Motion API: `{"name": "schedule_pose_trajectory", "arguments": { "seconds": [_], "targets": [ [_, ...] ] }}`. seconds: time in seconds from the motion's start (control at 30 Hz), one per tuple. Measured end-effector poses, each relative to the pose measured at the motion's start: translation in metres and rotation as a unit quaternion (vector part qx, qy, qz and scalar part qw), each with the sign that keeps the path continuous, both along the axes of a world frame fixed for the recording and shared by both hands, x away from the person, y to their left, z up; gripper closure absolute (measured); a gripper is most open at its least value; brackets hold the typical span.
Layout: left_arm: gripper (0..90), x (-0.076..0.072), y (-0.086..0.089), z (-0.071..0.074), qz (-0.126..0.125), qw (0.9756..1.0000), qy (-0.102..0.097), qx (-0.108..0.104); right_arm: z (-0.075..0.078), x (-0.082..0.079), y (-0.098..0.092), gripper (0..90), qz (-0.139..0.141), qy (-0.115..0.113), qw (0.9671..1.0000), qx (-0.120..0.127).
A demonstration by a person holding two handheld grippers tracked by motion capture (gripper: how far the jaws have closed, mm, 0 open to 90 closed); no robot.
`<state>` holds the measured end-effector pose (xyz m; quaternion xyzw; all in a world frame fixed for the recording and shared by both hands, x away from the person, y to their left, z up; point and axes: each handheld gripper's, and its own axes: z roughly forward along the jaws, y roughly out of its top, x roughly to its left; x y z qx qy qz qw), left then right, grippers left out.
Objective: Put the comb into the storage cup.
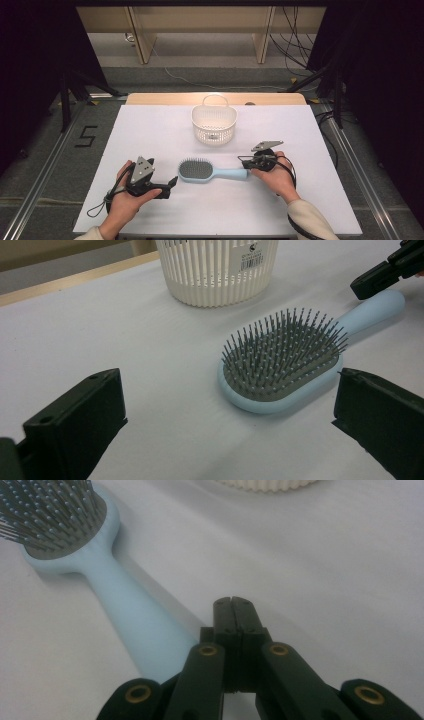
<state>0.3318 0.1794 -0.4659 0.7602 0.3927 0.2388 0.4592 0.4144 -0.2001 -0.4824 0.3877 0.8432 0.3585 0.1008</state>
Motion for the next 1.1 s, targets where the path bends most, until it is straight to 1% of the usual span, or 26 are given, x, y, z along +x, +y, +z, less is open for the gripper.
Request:
{"name": "schedule_pose_trajectory", "arguments": {
  "seconds": [0.07, 0.1, 0.17, 0.2, 0.27, 0.3, 0.4, 0.43, 0.47, 0.5, 0.53, 0.6, 0.63, 0.73, 0.77, 0.97, 1.1],
  "targets": [
    [0.0, 0.000, 0.000, -0.001, 0.000, 1.0000, 0.003, 0.001, 0.001, -0.003, 0.000, 90.0, 0.002, 0.005, 1.0000, -0.001],
    [0.0, 0.000, 0.000, -0.001, 0.000, 1.0000, 0.004, 0.001, 0.001, -0.005, 0.000, 90.0, 0.006, 0.003, 1.0000, -0.002],
    [0.0, 0.000, 0.000, -0.001, 0.001, 1.0000, 0.004, 0.001, 0.002, -0.007, 0.000, 90.0, 0.009, 0.006, 0.9999, -0.005],
    [0.0, -0.001, 0.000, -0.001, 0.000, 1.0000, 0.004, 0.000, 0.003, -0.010, 0.000, 90.0, 0.015, 0.006, 0.9998, -0.008],
    [0.0, -0.001, 0.000, -0.001, 0.002, 1.0000, 0.005, 0.000, 0.003, -0.012, 0.001, 90.0, 0.015, 0.009, 0.9998, -0.007],
    [0.0, -0.002, 0.000, -0.001, 0.002, 1.0000, 0.006, -0.002, 0.004, -0.015, 0.002, 90.0, 0.021, 0.007, 0.9997, -0.008],
    [0.0, -0.002, 0.000, -0.001, 0.002, 1.0000, 0.006, -0.001, 0.005, -0.019, 0.004, 90.0, 0.024, 0.010, 0.9996, -0.012],
    [0.0, -0.002, 0.001, -0.001, 0.000, 1.0000, 0.007, -0.001, 0.005, -0.023, 0.006, 90.0, 0.030, 0.013, 0.9994, -0.014],
    [0.0, -0.003, 0.001, -0.001, 0.000, 1.0000, 0.007, 0.000, 0.005, -0.023, 0.006, 90.0, 0.030, 0.013, 0.9994, -0.014],
    [0.0, -0.003, 0.001, 0.000, 0.001, 1.0000, 0.007, -0.001, 0.005, -0.027, 0.008, 90.0, 0.037, 0.014, 0.9991, -0.016],
    [0.0, -0.003, 0.001, 0.000, 0.001, 1.0000, 0.008, -0.001, 0.005, -0.029, 0.010, 90.0, 0.037, 0.019, 0.9990, -0.016],
    [0.0, -0.003, 0.000, -0.001, 0.001, 1.0000, 0.008, 0.000, 0.005, -0.031, 0.011, 90.0, 0.040, 0.019, 0.9989, -0.018],
    [0.0, -0.004, 0.000, 0.000, -0.001, 1.0000, 0.009, 0.001, 0.005, -0.036, 0.014, 90.0, 0.051, 0.019, 0.9983, -0.021],
    [0.0, -0.004, 0.000, 0.000, -0.001, 1.0000, 0.009, 0.000, 0.007, -0.044, 0.019, 90.0, 0.060, 0.024, 0.9976, -0.023],
    [0.0, -0.004, 0.000, -0.001, -0.002, 1.0000, 0.010, 0.001, 0.007, -0.047, 0.020, 90.0, 0.066, 0.023, 0.9973, -0.024],
    [0.0, -0.005, 0.000, 0.000, -0.004, 0.9999, 0.011, 0.004, 0.007, -0.059, 0.026, 90.0, 0.079, 0.035, 0.9959, -0.024],
    [0.0, -0.005, -0.002, -0.001, -0.005, 0.9999, 0.013, 0.004, 0.007, -0.067, 0.029, 90.0, 0.090, 0.036, 0.9949, -0.024]
  ]
}}
